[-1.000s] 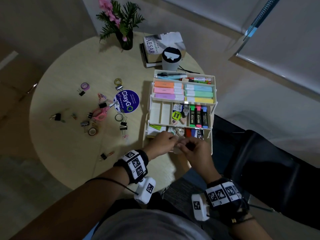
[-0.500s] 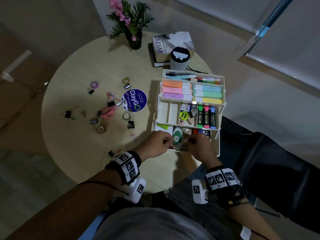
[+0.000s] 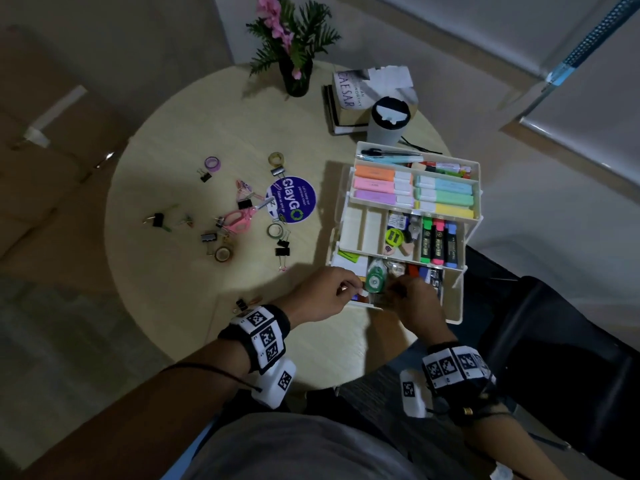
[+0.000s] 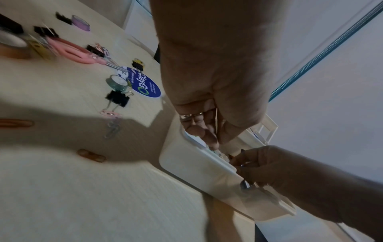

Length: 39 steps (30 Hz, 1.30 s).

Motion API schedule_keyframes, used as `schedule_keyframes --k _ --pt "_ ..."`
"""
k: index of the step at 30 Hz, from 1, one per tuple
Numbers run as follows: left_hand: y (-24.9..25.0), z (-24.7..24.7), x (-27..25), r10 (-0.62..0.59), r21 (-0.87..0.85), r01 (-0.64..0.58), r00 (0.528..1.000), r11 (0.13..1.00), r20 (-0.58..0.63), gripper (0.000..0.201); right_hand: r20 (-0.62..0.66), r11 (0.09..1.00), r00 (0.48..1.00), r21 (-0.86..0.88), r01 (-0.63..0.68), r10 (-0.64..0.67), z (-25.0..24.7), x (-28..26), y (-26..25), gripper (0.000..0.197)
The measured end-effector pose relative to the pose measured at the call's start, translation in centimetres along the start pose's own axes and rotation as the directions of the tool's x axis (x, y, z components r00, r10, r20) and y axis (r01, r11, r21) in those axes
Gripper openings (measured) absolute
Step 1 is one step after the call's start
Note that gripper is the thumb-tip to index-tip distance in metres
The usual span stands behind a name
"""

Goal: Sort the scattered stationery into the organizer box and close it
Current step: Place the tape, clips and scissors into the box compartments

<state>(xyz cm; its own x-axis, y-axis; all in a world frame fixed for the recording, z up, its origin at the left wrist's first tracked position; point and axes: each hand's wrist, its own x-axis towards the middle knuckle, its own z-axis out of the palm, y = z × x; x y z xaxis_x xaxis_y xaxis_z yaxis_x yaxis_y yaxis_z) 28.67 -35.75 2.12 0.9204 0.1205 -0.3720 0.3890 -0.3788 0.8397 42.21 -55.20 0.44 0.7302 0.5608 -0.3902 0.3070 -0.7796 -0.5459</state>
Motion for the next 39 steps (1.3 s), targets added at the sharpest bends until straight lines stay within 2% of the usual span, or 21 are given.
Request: schedule_keyframes --k 3,5,7,9,11,16,22,25,28,31,36,39 --pt "-1.2 -1.8 -1.6 0.011 -0.027 -0.012 0.998 1.000 -0.065 0.021 0.067 0.997 0.996 0.038 -0.068 0.065 0.3 0.3 -0.3 0.011" --pt "-2.3 -3.4 -3.0 0.027 -0.055 -0.033 0.993 0.998 -0.113 0.020 0.070 0.998 0.996 -0.039 -0.051 0.053 0.4 0.4 -0.6 0.011" --pt "-4.0 -5.2 -4.5 0.015 -0.067 -0.027 0.984 0.997 -0.179 0.017 0.002 0.980 1.000 -0.200 0.022 -0.022 0.0 0.0 -1.7 0.007" --pt "-6.4 -7.2 -6.0 -0.011 -0.070 -0.007 0.969 0.998 -0.245 0.015 -0.119 0.931 0.980 -0.349 0.107 -0.157 -0.7 -0.7 -3.6 0.006" --pt "-9.0 -9.3 -7.6 -0.047 -0.025 0.042 0.957 0.999 -0.286 0.013 -0.172 0.927 0.953 -0.326 0.186 -0.251 -1.0 -1.3 -6.4 0.009" --pt "-14.1 -13.7 -11.0 -0.217 0.031 0.238 0.924 0.971 -0.316 0.016 0.005 0.934 0.951 -0.185 0.305 -0.310 2.3 -0.9 -13.5 0.013" --pt "-17.2 -17.0 -12.9 -0.240 0.083 0.281 0.914 0.956 -0.328 0.021 0.164 0.906 0.915 -0.156 0.393 -0.369 8.3 2.3 -19.2 0.012" --pt "-18.0 -17.5 -13.0 -0.203 0.138 0.254 0.931 0.957 -0.303 0.033 0.141 0.914 0.932 -0.196 0.356 -0.333 10.8 4.2 -20.9 0.008" --pt "-17.6 -18.0 -12.4 -0.147 0.279 0.222 0.953 0.934 -0.265 0.041 0.039 0.952 0.974 -0.205 0.228 -0.225 12.6 6.4 -21.5 0.021" --pt "-17.5 -18.3 -11.2 -0.117 0.378 0.204 0.964 0.903 -0.240 0.043 0.003 0.975 0.990 -0.174 0.140 -0.141 13.5 8.2 -21.5 0.034" --pt "-18.4 -18.1 -9.7 -0.112 0.450 0.184 0.977 0.874 -0.182 0.035 -0.008 0.945 0.993 -0.306 0.111 -0.120 14.7 9.4 -21.7 0.036" --pt "-18.7 -17.9 -9.2 -0.061 0.482 0.145 0.981 0.864 -0.185 0.012 -0.066 0.911 0.986 -0.396 0.113 -0.151 15.5 9.0 -21.8 0.027"
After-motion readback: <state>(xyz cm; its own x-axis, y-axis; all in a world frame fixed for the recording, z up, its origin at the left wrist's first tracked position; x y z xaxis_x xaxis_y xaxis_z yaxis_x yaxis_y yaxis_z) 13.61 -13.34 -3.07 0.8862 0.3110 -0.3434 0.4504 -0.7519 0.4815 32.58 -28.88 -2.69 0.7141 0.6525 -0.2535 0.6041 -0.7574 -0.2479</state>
